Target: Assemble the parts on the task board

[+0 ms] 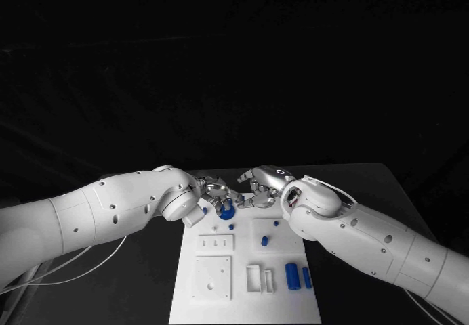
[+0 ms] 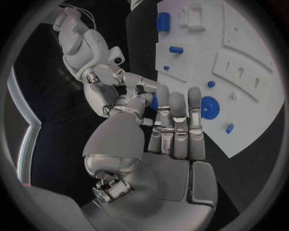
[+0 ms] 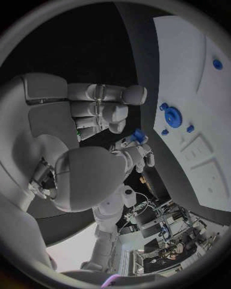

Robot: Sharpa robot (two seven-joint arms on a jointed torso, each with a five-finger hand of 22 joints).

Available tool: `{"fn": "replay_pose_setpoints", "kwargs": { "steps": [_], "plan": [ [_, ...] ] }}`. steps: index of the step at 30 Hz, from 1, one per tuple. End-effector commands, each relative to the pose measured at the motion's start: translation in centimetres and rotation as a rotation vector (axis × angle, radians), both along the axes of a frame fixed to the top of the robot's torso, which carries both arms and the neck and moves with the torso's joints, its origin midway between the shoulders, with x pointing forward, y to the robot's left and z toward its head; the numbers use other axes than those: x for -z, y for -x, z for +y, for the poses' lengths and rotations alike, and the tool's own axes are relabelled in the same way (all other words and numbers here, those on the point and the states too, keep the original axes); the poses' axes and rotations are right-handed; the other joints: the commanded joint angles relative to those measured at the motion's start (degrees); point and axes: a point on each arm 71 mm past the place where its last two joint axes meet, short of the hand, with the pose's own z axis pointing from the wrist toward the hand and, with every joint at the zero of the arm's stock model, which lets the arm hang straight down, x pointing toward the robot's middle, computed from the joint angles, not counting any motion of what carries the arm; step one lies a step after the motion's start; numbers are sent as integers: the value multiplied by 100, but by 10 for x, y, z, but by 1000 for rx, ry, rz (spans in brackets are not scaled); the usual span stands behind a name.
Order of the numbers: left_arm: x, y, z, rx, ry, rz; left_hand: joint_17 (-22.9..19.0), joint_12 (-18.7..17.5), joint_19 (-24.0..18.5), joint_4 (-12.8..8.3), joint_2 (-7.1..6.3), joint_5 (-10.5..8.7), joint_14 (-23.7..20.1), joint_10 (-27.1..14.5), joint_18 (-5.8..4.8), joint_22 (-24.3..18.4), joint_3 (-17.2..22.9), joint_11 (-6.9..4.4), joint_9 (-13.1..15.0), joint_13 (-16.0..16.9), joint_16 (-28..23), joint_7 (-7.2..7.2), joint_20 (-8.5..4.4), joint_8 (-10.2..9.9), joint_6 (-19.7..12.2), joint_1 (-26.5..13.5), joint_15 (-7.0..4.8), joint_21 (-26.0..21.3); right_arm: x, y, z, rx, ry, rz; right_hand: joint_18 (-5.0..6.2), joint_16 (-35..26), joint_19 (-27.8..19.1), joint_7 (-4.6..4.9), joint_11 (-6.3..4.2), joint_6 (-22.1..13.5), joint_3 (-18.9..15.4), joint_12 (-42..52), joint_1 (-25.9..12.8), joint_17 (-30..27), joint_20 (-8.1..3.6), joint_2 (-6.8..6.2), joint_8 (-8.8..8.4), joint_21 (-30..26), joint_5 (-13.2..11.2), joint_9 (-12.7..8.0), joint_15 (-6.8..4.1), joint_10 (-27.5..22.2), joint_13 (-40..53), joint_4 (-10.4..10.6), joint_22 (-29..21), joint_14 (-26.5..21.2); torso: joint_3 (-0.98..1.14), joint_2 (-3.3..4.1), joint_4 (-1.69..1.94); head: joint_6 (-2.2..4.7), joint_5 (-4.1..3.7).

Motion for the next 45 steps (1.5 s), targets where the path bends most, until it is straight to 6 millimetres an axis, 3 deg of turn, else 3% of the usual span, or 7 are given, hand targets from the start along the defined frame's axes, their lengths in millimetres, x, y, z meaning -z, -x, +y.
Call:
{"fn": "replay_pose_setpoints", "kwargs": {
  "steps": [1, 7, 14, 16, 24, 36, 45],
  "plan": [
    [1, -1, 4, -24, -47, -14, 68, -35, 44, -361, 30, 52, 64, 66, 16, 33, 310, -28, 2173, 35, -47, -388, -1, -52, 558, -60, 0, 12, -4, 0, -6, -7, -50, -38, 0, -33, 140, -4, -13, -137, -96, 19, 120, -39, -24, -90, -19, -157, 46, -6, 8, -94, -158, 267, -30, -51, 4, 2, -2, -3, 22],
    [2, -1, 11, -43, -73, -10, 168, -91, 71, -418, 50, 78, 121, 128, 22, 89, 310, -34, 2203, 85, -118, -399, -1, -98, 612, -119, -4, -12, -1, 2, -31, 24, -73, -53, 8, -66, 184, 22, 19, -88, -190, 114, 242, -98, -9, -190, -17, -301, 74, -5, 30, -159, -393, 510, 7, -60, -2, 1, -7, -20, 60],
    [8, 2, 22, -62, -126, -10, 265, -192, 211, -392, 71, -34, 325, 349, 31, 104, 266, -72, 1965, 150, -253, -455, -18, -134, 824, -163, -35, -61, 1, 3, -67, 82, -106, -49, 66, -44, 219, 48, 75, 250, -85, 199, 193, -118, 37, -133, -2, -323, 80, 9, 72, -144, -502, 366, 72, -48, 1, -21, -15, -82, 105],
    [11, 4, 25, -63, -149, -9, 359, -285, 273, -367, 65, -60, 416, 446, 42, 95, 249, -80, 1828, 253, -344, -475, -13, -140, 919, -168, -40, -96, 2, 3, -78, 104, -127, -40, 69, -48, 219, 53, 84, 301, -79, 202, 187, -124, 41, -125, 1, -335, 106, 12, 77, -143, -509, 361, 71, -51, 13, -42, -26, -127, 116],
    [21, 12, 33, -74, -219, -5, 602, -222, 514, -252, 82, -69, 696, 682, 125, 150, 181, -121, 1824, 471, -406, -559, 43, -135, 1226, -216, -69, -187, 2, 0, -109, 183, -217, 11, 90, -25, 231, 65, 103, 409, -55, 245, 145, -130, 56, -68, 3, -348, 269, 15, 89, -130, -541, 254, 85, -37, 38, -118, -43, -242, 117],
    [40, 22, 32, -85, -277, -20, 1009, 131, 739, -383, 214, -33, 961, 714, 280, 627, 219, -150, 2055, 482, -576, -628, 166, -132, 1421, -431, -80, -427, -1, -5, -126, 235, -281, 36, 108, -11, 235, 73, 114, 490, -9, 270, 100, -139, 68, -16, 4, -357, 368, 17, 99, -133, -576, 122, 93, -37, 49, -182, -51, -433, 94],
    [58, 28, 31, -83, -335, -42, 1085, 232, 860, -413, 250, -20, 1016, 718, 278, 931, 237, -159, 2077, 489, -576, -646, 173, -122, 1475, -506, -79, -661, -2, -8, -128, 245, -293, 38, 111, -13, 235, 76, 118, 506, 3, 272, 80, -146, 70, -2, 5, -360, 436, 17, 101, -136, -590, 89, 94, -39, 50, -170, -51, -552, 84]
  ]
}}
